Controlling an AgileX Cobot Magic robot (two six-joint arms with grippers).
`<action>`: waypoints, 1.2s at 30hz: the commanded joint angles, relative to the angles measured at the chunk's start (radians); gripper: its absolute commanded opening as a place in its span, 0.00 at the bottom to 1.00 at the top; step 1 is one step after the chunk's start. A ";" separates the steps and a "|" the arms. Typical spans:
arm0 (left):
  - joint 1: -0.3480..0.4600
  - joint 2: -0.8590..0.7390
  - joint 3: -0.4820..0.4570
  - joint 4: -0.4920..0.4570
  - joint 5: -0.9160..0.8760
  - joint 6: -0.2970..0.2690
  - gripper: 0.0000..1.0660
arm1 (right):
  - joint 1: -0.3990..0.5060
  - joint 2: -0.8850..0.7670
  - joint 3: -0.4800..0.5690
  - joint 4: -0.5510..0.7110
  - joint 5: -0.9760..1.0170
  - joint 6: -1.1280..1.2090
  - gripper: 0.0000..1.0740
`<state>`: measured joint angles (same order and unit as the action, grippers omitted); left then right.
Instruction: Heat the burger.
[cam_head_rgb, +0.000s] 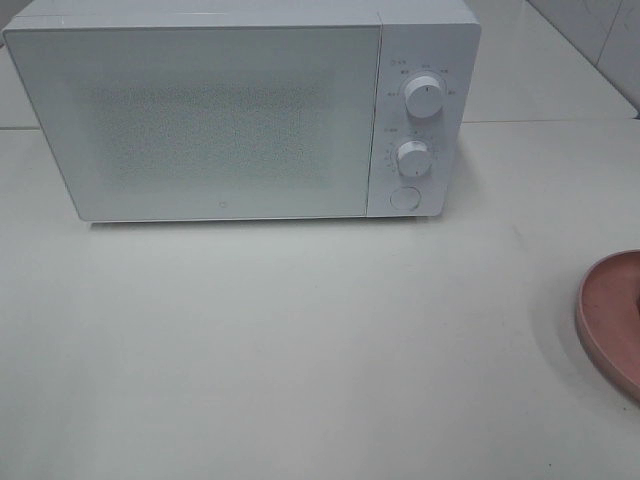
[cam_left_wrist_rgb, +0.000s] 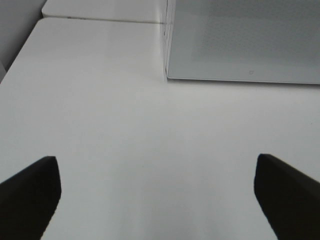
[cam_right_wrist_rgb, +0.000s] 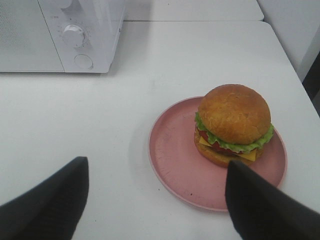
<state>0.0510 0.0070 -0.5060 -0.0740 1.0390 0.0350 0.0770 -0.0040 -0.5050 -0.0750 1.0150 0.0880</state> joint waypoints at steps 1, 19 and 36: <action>0.003 -0.036 0.002 -0.009 -0.002 -0.007 0.92 | -0.006 -0.026 0.001 0.004 -0.010 0.010 0.68; 0.003 -0.032 0.002 -0.008 -0.002 -0.007 0.92 | -0.006 -0.022 0.001 0.005 -0.010 0.010 0.68; 0.003 -0.032 0.002 -0.008 -0.002 -0.007 0.92 | -0.006 -0.022 0.001 0.005 -0.010 0.010 0.68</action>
<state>0.0510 -0.0040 -0.5050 -0.0750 1.0390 0.0350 0.0770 -0.0040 -0.5050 -0.0750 1.0150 0.0880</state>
